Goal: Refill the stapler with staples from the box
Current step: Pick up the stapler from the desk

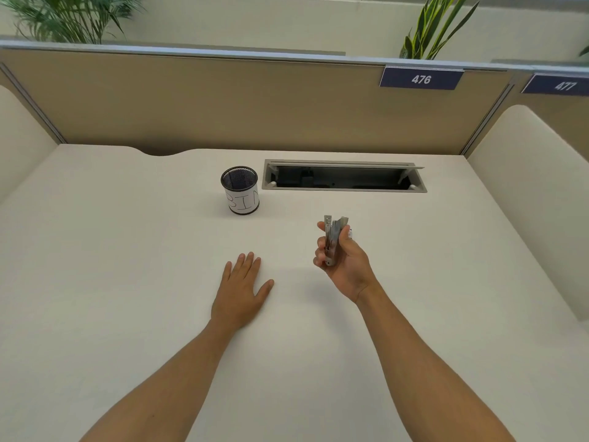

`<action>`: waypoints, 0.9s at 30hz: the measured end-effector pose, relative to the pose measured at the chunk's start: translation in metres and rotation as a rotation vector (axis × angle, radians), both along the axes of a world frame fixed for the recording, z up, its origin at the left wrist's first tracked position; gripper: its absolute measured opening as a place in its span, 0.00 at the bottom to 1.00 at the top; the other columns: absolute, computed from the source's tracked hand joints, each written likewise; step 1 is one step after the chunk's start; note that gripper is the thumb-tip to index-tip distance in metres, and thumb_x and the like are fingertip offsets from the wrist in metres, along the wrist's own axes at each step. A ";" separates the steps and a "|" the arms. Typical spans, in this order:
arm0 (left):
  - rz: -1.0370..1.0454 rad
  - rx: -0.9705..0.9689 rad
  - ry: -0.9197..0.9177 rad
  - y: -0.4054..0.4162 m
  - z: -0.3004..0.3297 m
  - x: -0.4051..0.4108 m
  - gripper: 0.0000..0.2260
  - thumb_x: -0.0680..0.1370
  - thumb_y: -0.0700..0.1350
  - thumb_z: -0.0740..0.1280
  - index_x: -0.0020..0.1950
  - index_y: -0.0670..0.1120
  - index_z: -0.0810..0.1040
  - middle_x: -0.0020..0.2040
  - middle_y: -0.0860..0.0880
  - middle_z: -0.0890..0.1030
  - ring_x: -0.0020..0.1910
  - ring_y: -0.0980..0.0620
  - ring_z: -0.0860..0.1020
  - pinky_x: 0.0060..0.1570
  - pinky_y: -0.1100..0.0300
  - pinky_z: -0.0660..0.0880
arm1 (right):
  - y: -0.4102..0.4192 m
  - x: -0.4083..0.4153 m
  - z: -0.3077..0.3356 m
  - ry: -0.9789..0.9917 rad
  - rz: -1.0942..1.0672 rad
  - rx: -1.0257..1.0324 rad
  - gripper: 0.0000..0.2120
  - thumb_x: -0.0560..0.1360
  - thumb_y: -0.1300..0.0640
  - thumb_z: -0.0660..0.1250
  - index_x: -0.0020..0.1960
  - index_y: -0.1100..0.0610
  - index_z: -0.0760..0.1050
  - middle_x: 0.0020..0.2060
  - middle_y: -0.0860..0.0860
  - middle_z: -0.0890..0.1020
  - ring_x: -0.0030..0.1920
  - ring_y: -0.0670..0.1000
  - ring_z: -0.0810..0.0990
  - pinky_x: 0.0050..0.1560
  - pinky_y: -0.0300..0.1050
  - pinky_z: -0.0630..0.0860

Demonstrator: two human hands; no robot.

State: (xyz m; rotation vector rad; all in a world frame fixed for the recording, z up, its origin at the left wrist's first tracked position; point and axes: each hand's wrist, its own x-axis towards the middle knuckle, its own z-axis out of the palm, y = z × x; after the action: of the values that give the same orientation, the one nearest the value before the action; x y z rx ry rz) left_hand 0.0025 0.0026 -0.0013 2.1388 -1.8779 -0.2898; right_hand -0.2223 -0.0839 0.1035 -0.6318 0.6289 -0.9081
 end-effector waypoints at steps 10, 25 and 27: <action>0.004 -0.004 -0.014 -0.001 0.000 0.000 0.30 0.79 0.63 0.50 0.77 0.49 0.55 0.79 0.50 0.53 0.78 0.54 0.46 0.75 0.54 0.38 | 0.004 0.007 -0.012 1.177 -0.331 -0.769 0.16 0.72 0.45 0.72 0.54 0.53 0.77 0.36 0.45 0.81 0.33 0.46 0.77 0.35 0.34 0.72; -0.002 0.005 -0.009 0.000 0.002 -0.002 0.30 0.80 0.62 0.50 0.78 0.48 0.54 0.79 0.50 0.52 0.78 0.54 0.46 0.76 0.53 0.39 | 0.013 0.002 -0.021 1.357 -0.492 -0.979 0.13 0.75 0.48 0.70 0.45 0.59 0.75 0.32 0.52 0.82 0.28 0.56 0.75 0.29 0.44 0.71; -0.002 0.018 -0.014 0.000 0.003 -0.002 0.30 0.80 0.62 0.50 0.78 0.48 0.54 0.79 0.50 0.52 0.78 0.54 0.46 0.75 0.53 0.38 | 0.013 0.003 -0.021 1.293 -0.444 -0.876 0.13 0.76 0.47 0.68 0.43 0.58 0.74 0.31 0.52 0.80 0.30 0.56 0.75 0.31 0.48 0.72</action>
State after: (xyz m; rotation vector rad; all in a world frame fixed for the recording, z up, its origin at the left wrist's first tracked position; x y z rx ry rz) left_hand 0.0002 0.0030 0.0013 2.1563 -1.8917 -0.2937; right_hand -0.2195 -0.0711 0.0822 -1.9866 1.5770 -1.1158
